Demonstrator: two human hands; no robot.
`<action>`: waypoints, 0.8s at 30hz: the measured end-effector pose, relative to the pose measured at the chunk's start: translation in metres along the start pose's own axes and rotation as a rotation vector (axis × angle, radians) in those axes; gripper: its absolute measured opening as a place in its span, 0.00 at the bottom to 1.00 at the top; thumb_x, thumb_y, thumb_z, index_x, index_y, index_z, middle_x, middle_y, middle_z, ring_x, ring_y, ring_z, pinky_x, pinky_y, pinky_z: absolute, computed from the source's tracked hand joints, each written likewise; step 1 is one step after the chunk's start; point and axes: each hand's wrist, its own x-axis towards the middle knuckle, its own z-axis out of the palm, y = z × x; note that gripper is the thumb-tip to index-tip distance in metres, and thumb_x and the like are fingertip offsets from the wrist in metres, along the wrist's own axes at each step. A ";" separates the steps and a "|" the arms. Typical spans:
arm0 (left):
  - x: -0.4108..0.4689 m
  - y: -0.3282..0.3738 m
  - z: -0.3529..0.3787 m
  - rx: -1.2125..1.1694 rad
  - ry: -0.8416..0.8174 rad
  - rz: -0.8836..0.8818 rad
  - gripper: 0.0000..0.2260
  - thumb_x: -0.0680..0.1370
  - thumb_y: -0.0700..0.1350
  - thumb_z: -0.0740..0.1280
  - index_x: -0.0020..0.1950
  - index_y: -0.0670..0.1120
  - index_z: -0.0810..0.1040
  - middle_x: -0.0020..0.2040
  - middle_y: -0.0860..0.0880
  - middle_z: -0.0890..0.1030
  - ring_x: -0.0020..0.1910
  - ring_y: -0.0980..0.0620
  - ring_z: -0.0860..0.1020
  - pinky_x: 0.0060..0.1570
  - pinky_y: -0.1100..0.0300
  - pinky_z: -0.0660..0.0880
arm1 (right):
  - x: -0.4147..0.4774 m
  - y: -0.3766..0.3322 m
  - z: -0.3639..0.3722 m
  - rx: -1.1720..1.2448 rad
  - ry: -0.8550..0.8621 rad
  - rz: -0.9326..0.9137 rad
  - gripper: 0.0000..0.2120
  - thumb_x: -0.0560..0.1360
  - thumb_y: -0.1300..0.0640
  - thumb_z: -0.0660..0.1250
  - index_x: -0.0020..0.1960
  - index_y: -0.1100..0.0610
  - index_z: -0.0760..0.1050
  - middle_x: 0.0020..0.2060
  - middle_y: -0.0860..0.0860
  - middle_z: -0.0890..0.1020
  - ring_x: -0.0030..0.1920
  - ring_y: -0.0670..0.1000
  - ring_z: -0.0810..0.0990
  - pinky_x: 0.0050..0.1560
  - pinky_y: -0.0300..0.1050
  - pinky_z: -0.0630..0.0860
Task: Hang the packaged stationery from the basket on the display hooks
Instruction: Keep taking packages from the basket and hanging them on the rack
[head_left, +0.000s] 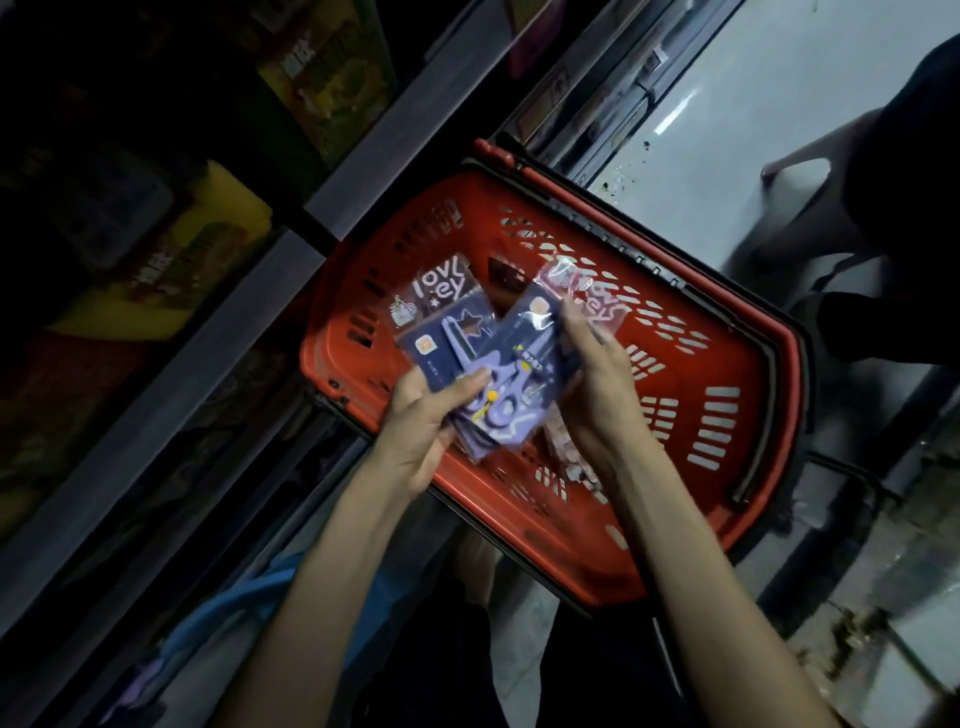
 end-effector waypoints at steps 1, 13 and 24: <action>0.001 -0.002 -0.001 0.027 -0.009 -0.001 0.20 0.72 0.40 0.77 0.64 0.42 0.81 0.58 0.43 0.87 0.54 0.46 0.86 0.56 0.52 0.83 | 0.001 0.000 0.002 0.005 0.068 -0.034 0.21 0.78 0.51 0.74 0.59 0.69 0.81 0.51 0.64 0.85 0.48 0.61 0.85 0.56 0.59 0.82; -0.031 0.034 0.027 0.216 0.092 0.094 0.17 0.81 0.55 0.68 0.56 0.42 0.87 0.52 0.41 0.88 0.53 0.40 0.87 0.63 0.44 0.80 | -0.070 -0.064 -0.023 -0.534 0.182 -0.477 0.06 0.82 0.56 0.69 0.55 0.53 0.85 0.47 0.45 0.87 0.48 0.42 0.85 0.48 0.39 0.80; -0.107 0.077 0.080 0.567 0.014 0.506 0.20 0.85 0.48 0.66 0.77 0.49 0.68 0.61 0.53 0.84 0.59 0.55 0.84 0.63 0.48 0.80 | -0.154 -0.111 -0.053 -0.688 0.300 -0.768 0.13 0.77 0.67 0.66 0.47 0.50 0.83 0.45 0.44 0.86 0.49 0.48 0.84 0.53 0.53 0.80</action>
